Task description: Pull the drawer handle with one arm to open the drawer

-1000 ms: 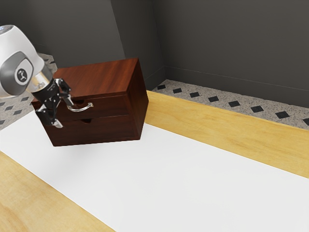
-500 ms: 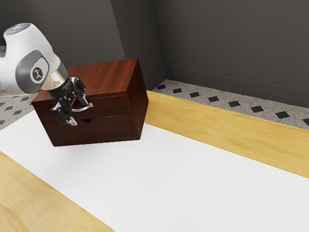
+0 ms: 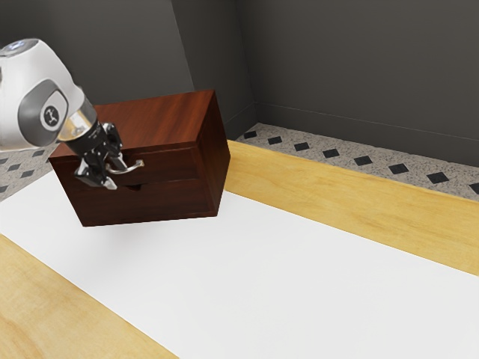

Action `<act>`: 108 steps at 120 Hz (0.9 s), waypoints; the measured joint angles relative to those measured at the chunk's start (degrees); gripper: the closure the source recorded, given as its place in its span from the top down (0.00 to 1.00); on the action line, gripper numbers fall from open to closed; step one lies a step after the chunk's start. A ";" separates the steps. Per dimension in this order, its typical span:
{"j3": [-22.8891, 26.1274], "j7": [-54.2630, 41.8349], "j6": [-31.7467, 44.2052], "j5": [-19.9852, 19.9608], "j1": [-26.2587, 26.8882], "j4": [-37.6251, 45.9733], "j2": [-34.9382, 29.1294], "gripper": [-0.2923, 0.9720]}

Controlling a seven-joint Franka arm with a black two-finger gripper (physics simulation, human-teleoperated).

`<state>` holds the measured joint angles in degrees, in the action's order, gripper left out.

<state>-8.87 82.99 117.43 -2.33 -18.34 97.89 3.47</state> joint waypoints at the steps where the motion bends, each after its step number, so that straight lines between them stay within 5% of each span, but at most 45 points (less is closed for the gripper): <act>1: -0.01 0.00 0.05 -0.01 0.01 0.03 0.02 0.45; 108: -0.02 -0.15 3.11 -0.35 -0.22 12.82 -9.09 0.44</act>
<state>-8.89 82.84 120.54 -2.68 -18.56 110.71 -5.61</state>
